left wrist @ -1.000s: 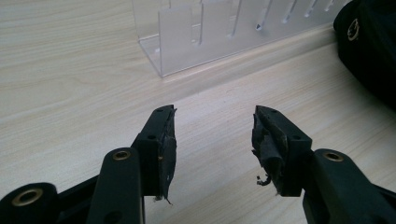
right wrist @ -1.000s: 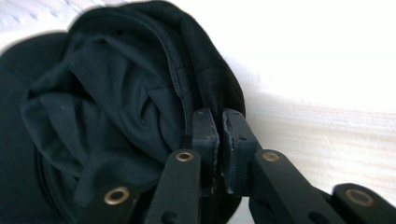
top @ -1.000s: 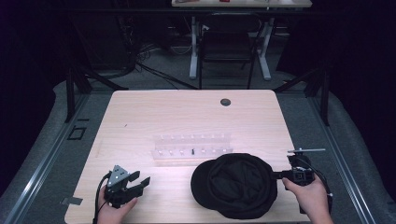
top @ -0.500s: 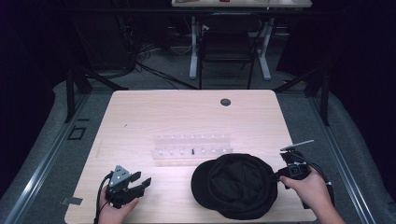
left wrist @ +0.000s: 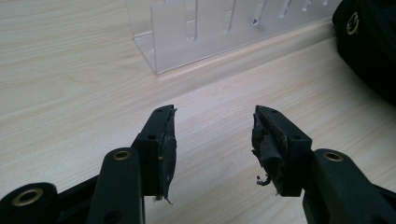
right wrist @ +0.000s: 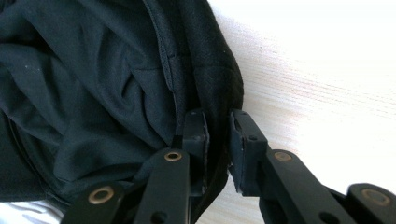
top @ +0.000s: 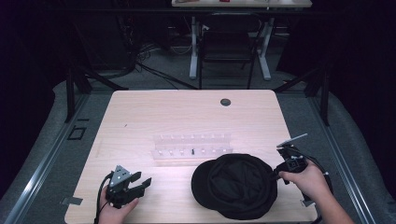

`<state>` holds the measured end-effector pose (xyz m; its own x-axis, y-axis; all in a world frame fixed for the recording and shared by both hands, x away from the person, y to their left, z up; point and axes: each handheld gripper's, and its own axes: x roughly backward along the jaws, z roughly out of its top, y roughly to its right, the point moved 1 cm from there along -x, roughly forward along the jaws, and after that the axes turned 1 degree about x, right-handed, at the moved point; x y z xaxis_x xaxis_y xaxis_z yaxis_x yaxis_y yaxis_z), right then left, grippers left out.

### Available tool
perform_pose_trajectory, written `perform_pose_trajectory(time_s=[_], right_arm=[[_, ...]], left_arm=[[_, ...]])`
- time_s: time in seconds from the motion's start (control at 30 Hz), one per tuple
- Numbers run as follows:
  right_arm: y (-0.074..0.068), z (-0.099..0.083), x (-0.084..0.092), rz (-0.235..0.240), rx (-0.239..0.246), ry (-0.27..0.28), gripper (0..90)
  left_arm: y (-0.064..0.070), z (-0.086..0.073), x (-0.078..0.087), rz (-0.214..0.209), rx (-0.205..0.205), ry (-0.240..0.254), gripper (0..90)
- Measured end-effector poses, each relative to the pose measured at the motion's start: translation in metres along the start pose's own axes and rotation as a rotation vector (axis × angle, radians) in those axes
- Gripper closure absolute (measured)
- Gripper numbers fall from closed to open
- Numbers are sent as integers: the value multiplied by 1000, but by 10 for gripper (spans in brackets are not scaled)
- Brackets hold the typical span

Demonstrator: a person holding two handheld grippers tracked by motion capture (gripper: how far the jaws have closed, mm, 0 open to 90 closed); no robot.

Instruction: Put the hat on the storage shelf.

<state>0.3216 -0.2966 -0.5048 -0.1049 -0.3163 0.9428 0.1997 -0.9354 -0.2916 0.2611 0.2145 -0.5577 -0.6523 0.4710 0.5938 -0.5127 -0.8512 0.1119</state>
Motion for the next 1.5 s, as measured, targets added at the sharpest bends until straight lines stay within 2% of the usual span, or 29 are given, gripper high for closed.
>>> perform_pose_trajectory(time_s=[0.17, 0.23, 0.33, 0.37, 0.53, 0.7, 0.73, 0.77, 0.87, 0.9, 0.97, 1.0, 1.03, 1.07, 1.23, 1.33, 1.37, 1.5], right_arm=[[0, 2, -2, -13, 38, -57, 805], [-1, 2, -5, -10, 23, -56, 811], [0, 4, -5, -14, 38, -94, 817], [0, 3, -6, -6, 18, -84, 822], [-1, 4, -4, -15, 34, -112, 861], [-3, 2, -1, 10, 27, -102, 877], [-3, 1, 0, 26, 14, -82, 878], [-3, 1, 2, 31, 19, -97, 878], [-3, -1, 9, 54, 16, -75, 881], [-5, -2, 10, 69, 1, -58, 881], [-5, -3, 16, 93, 11, -64, 882], [-6, -5, 17, 107, -8, -39, 882], [-5, -5, 21, 116, 12, -52, 882], [-7, -6, 23, 125, -6, -33, 882], [-11, -8, 34, 166, 6, -27, 882], [-14, -9, 38, 203, -13, 4, 881], [-13, -8, 41, 217, -8, -9, 881], [-17, -8, 48, 243, -1, -1, 881]], left_arm=[[0, -1, -1, 4, 6, 7, 496], [0, -1, -1, 3, 6, 7, 496], [0, 0, -1, 2, 4, 6, 496], [0, -1, -1, 2, 3, 5, 496], [0, -1, -1, 3, 6, 5, 496], [0, -1, -1, 4, 5, 5, 497], [1, -1, -1, 4, 5, 5, 497], [1, -1, -1, 4, 4, 4, 497], [1, -1, -1, 5, 5, 4, 497], [1, -1, -1, 5, 5, 5, 497], [1, -1, -1, 5, 5, 4, 497], [1, -1, -1, 6, 6, 1, 497], [1, -1, -1, 6, 6, 1, 498], [1, -1, -1, 5, 6, 1, 498], [1, -1, -1, 3, 3, -8, 499], [1, -1, -1, 4, 5, -1, 499], [1, -1, -1, 5, 5, -1, 499], [1, -1, -1, 1, 2, -13, 498]])
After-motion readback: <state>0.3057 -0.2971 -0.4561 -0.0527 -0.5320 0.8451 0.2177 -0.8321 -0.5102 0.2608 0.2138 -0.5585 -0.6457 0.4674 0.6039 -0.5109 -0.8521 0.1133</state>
